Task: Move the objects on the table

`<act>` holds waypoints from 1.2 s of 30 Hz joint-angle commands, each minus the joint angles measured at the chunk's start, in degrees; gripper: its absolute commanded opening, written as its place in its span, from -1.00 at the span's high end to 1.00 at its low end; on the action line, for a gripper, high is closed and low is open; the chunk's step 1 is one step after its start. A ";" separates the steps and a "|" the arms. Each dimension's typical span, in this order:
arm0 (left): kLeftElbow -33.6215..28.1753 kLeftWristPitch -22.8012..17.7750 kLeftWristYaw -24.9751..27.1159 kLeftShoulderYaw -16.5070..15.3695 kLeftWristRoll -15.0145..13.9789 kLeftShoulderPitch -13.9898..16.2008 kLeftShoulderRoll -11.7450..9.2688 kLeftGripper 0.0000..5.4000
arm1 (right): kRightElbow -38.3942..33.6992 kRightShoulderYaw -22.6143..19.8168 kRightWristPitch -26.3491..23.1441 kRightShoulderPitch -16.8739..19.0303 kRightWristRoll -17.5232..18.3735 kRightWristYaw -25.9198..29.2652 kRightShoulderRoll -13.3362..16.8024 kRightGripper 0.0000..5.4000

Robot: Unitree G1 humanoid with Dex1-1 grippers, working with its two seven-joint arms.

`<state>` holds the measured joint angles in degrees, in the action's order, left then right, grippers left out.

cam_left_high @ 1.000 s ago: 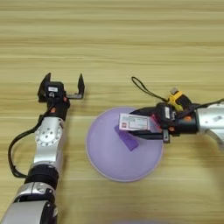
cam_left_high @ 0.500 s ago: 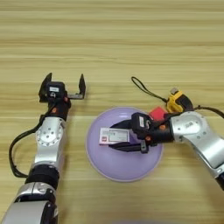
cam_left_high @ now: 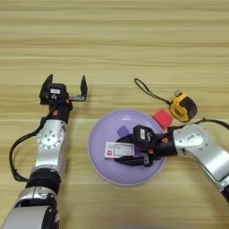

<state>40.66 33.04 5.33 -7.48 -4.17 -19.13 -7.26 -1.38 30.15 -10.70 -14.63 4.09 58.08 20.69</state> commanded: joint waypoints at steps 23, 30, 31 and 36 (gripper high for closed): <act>-0.14 -0.38 -0.38 0.46 0.78 -0.03 0.37 -1.00 | -0.26 -1.12 0.02 0.00 0.83 0.03 -0.79 -0.53; 0.06 -0.29 -0.43 0.45 0.81 -0.13 0.41 -1.00 | -2.35 -3.89 -0.43 -0.72 3.02 -1.37 -1.91 -0.79; 0.14 -0.27 -0.45 0.46 0.83 -0.18 0.43 -1.00 | -2.59 -4.38 -0.47 -0.80 3.34 -1.61 -2.06 -0.89; 0.39 -0.22 -0.53 0.46 0.89 -0.33 0.49 -1.00 | -4.68 -8.60 -0.38 -1.01 6.32 -4.15 -3.12 -0.99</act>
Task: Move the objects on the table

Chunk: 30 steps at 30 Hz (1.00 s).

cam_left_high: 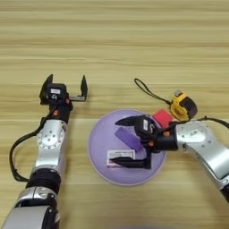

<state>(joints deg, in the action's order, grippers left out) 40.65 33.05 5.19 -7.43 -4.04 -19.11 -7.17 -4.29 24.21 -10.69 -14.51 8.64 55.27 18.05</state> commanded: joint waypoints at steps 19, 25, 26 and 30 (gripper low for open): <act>0.93 -0.12 -0.47 0.27 0.89 -0.71 0.50 -1.00 | -5.60 -18.18 2.67 -1.60 8.02 -13.22 -2.06 -0.99; 1.13 -0.11 -0.42 0.21 0.88 -0.84 0.43 -1.00 | -4.70 -22.34 2.88 -0.94 8.14 -15.54 -0.49 -0.99; 1.19 -0.10 -0.42 0.20 0.88 -0.87 0.41 -1.00 | -4.21 -23.04 2.72 -0.84 7.84 -16.21 -0.11 -0.99; 1.33 -0.07 -0.43 0.17 0.87 -0.94 0.38 -1.00 | -2.24 -25.57 2.13 0.07 7.23 -18.27 1.28 -0.99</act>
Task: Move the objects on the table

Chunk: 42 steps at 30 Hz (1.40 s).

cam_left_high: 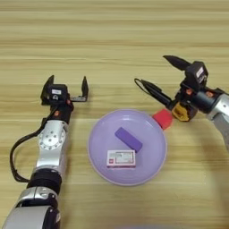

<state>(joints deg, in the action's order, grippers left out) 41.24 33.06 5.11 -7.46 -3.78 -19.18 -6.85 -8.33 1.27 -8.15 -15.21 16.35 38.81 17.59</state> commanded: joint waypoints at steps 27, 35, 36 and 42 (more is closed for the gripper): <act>1.61 0.24 -0.05 -0.10 0.39 -1.29 -0.34 -1.00 | 14.00 -3.99 1.12 5.77 -2.30 -2.51 4.21 -0.99; 1.62 0.25 -0.01 -0.11 0.35 -1.31 -0.34 -1.00 | 17.10 -3.31 2.16 5.09 -2.89 -2.16 4.06 -0.93; 1.62 0.25 0.00 -0.11 0.35 -1.31 -0.34 -1.00 | 17.28 -3.22 2.10 5.08 -2.96 -2.03 4.05 -0.90; 1.55 0.25 0.07 -0.15 0.29 -1.25 -0.39 -1.00 | 18.74 -2.47 2.56 5.17 -3.72 -1.55 3.92 -0.65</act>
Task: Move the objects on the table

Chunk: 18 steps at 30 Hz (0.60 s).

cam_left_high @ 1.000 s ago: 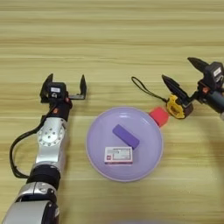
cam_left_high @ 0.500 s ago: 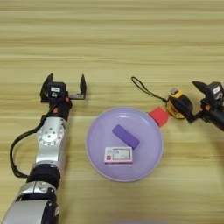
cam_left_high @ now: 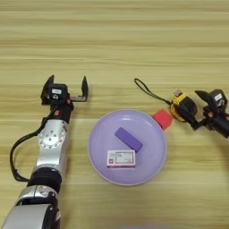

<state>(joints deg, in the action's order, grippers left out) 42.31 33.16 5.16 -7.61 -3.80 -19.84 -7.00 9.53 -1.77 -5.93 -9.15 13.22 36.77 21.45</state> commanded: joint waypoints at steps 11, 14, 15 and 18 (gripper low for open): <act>0.62 0.24 0.08 -0.04 0.25 -0.63 -0.23 -1.00 | 2.35 1.35 0.15 -1.20 -0.94 1.41 0.34 -0.18; 0.64 0.24 0.05 -0.02 0.28 -0.67 -0.20 -1.00 | 2.56 1.63 -0.04 -1.13 -0.92 1.96 0.41 -0.05; 0.64 0.24 0.05 -0.01 0.28 -0.67 -0.19 -1.00 | 2.56 1.73 -0.12 -1.10 -0.89 2.11 0.39 0.02; 0.58 0.25 0.06 -0.01 0.28 -0.62 -0.19 -1.00 | 2.34 1.96 -0.24 -0.99 -0.96 2.44 0.36 0.11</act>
<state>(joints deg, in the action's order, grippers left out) 42.33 33.21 5.21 -7.65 -3.80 -19.84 -7.06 11.59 -0.32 -5.62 -9.40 12.58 38.84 21.49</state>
